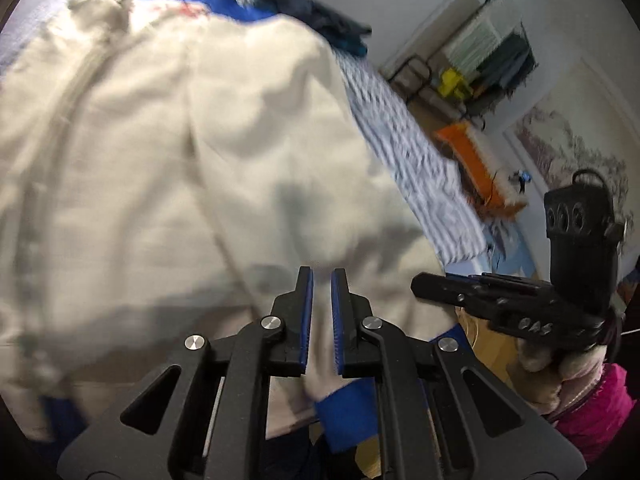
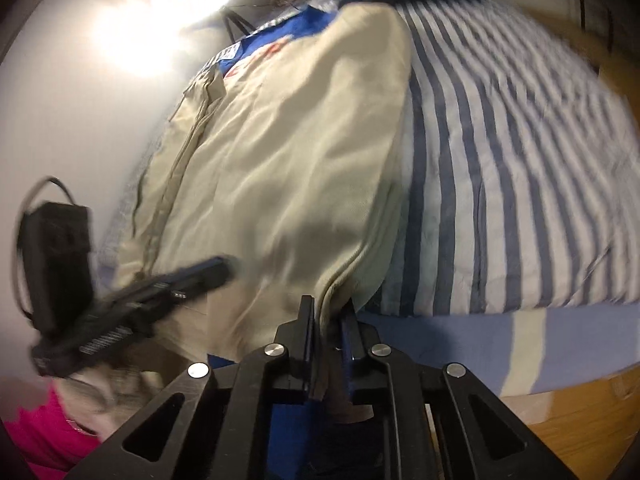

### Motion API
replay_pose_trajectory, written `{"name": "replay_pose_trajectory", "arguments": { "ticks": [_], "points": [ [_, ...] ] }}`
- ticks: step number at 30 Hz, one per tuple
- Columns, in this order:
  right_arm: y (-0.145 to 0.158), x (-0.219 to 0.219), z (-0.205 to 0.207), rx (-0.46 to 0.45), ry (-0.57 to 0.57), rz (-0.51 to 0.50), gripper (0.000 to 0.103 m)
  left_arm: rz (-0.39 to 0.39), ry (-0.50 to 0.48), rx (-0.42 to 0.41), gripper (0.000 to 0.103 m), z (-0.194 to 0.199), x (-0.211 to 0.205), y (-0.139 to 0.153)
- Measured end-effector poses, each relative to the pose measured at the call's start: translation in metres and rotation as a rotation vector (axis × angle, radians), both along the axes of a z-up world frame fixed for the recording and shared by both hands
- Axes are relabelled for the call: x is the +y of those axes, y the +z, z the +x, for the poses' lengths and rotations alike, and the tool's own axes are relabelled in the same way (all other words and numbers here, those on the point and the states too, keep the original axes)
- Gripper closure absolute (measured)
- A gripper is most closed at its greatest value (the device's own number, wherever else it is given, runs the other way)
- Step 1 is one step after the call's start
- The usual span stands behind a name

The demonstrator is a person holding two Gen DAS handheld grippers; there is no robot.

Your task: Fold large clothes

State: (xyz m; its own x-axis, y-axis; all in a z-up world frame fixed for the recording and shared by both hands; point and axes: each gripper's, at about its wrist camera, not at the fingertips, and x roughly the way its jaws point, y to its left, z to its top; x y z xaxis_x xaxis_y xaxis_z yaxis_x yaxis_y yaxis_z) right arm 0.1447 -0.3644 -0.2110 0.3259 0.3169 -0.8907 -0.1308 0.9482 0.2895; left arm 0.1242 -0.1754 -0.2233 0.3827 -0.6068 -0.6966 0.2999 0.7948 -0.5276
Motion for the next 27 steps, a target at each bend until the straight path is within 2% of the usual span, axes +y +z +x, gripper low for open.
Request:
{"name": "replay_pose_trajectory", "arguments": {
  "ticks": [2, 8, 14, 18, 22, 25, 27],
  "points": [
    [0.018, 0.024, -0.003, -0.062, 0.055, -0.114, 0.095, -0.024, 0.038, -0.030, 0.097, -0.005, 0.022, 0.015],
    [0.043, 0.089, 0.002, -0.182, 0.184, -0.339, 0.095, -0.118, 0.200, -0.067, 0.097, -0.006, 0.101, 0.046],
    [0.046, 0.157, 0.014, -0.232, 0.319, -0.384, 0.095, -0.154, 0.335, -0.112, 0.097, -0.007, 0.169, 0.064],
    [0.037, 0.213, 0.011, -0.258, 0.461, -0.448, 0.096, -0.170, 0.414, -0.115, 0.097, -0.010, 0.209, 0.062],
    [0.005, 0.270, 0.002, -0.240, 0.650, -0.560, 0.096, -0.185, 0.478, -0.108, 0.097, -0.014, 0.243, 0.055],
    [-0.026, 0.294, -0.001, -0.208, 0.757, -0.625, 0.095, -0.188, 0.513, -0.094, 0.097, -0.014, 0.259, 0.048],
    [-0.038, 0.297, -0.001, -0.205, 0.775, -0.634, 0.094, -0.193, 0.525, -0.076, 0.097, -0.013, 0.267, 0.041]
  ]
}}
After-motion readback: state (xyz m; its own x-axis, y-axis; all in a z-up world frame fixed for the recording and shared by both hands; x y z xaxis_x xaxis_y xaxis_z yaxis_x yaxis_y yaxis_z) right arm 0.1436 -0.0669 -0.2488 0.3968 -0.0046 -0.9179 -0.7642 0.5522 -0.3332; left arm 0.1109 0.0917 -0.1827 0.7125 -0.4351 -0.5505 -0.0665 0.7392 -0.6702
